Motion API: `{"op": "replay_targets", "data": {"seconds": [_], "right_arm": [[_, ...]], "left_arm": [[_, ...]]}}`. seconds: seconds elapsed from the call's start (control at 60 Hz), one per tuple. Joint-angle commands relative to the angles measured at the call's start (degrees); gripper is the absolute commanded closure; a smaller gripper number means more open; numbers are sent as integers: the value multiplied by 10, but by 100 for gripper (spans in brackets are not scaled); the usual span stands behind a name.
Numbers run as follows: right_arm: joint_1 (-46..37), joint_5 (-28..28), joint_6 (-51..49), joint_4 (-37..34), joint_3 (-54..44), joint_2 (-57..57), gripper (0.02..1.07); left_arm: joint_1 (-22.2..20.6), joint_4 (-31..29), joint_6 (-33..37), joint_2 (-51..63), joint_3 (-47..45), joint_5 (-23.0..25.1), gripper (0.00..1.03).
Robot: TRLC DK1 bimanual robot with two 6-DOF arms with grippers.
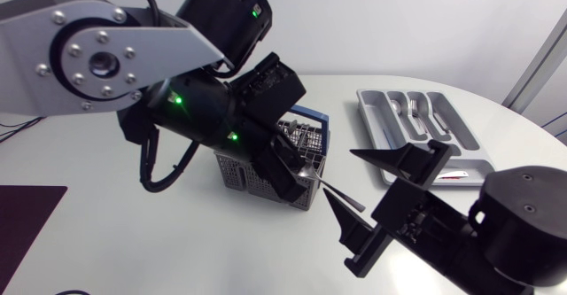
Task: Unload the cutlery basket into the drawer organizer.
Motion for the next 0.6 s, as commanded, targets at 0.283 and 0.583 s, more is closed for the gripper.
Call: {"op": "replay_targets", "data": {"seconds": [0.283,0.583], "right_arm": [[19,11,-24,45,-4,67,47],[22,11,-26,59,7,109,61]], "left_arm": [[26,-24,-79,17,22,42,100],[41,-35,-89,19,16,45,100]]}}
